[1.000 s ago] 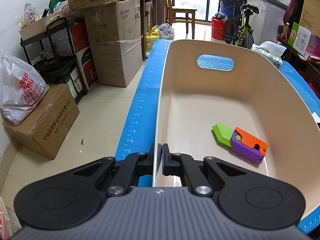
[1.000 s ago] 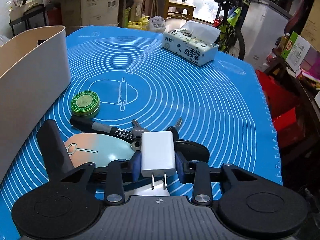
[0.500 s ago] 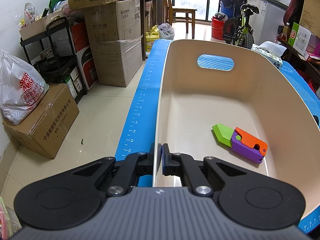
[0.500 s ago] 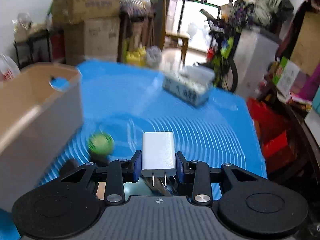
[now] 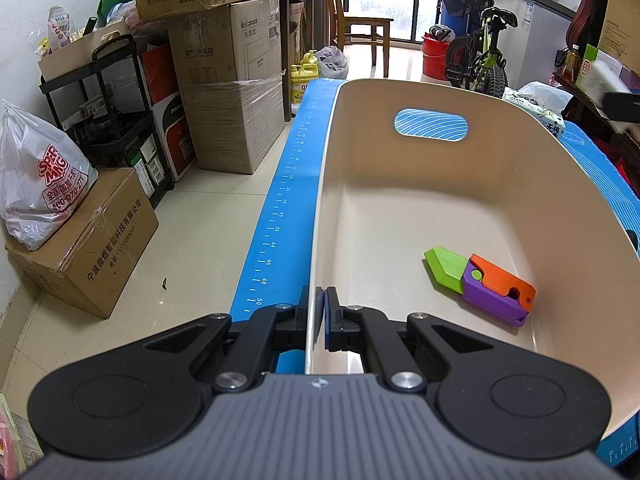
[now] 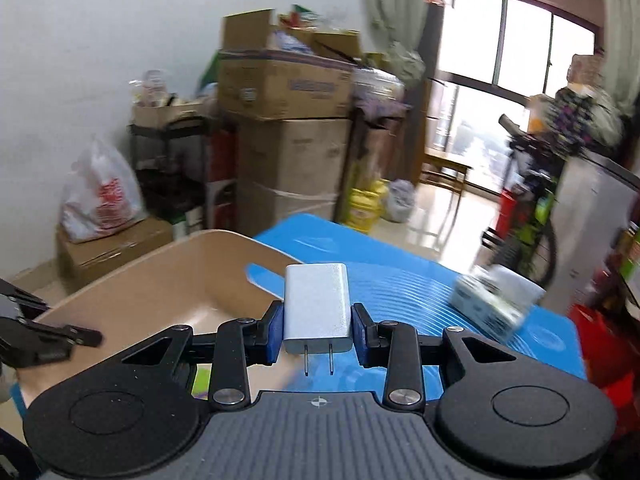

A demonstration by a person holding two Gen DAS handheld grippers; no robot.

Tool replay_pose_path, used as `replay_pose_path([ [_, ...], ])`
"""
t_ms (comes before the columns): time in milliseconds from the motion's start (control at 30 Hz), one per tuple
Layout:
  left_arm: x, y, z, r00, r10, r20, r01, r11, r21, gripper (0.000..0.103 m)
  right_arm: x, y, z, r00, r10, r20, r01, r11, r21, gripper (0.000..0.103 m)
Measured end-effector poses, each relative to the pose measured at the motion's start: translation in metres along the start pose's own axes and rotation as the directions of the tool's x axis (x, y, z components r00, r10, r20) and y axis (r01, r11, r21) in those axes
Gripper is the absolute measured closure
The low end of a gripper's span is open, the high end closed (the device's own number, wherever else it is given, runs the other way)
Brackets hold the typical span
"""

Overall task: Organize rigid objects
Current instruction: 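Carry the white charger into the basket and release it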

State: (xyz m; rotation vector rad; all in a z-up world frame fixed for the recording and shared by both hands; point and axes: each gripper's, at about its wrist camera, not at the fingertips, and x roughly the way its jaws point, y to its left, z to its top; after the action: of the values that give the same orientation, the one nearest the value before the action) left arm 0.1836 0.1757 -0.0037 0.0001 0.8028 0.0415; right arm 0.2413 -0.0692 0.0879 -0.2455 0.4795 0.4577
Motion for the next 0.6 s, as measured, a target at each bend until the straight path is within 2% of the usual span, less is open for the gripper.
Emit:
replay_pose_path([
  [200, 0.0, -0.001, -0.001, 1.0, -0.001, 0.001, 0.001, 1.0, 0.001, 0.098, 0.037, 0.038, 0.012, 0.993, 0.081, -0.08, -0.086, 0.995, -0.056, 0.061],
  [367, 0.002, -0.002, 0.0, 1.0, -0.001, 0.0, 0.001, 1.0, -0.001, 0.098, 0.063, 0.063, 0.005, 0.978, 0.115, -0.176, -0.135, 0.985, -0.11, 0.061],
  [533, 0.002, -0.002, 0.0, 1.0, -0.002, 0.001, 0.002, 1.0, -0.001, 0.098, 0.084, 0.084, -0.002, 0.951, 0.12, -0.286, -0.173, 0.97, -0.168, 0.061],
  [600, 0.001, -0.002, 0.0, 1.0, -0.002, 0.001, 0.002, 1.0, -0.002, 0.098, 0.094, 0.09, -0.007, 0.932, 0.118, -0.343, -0.19, 0.964, -0.185, 0.061],
])
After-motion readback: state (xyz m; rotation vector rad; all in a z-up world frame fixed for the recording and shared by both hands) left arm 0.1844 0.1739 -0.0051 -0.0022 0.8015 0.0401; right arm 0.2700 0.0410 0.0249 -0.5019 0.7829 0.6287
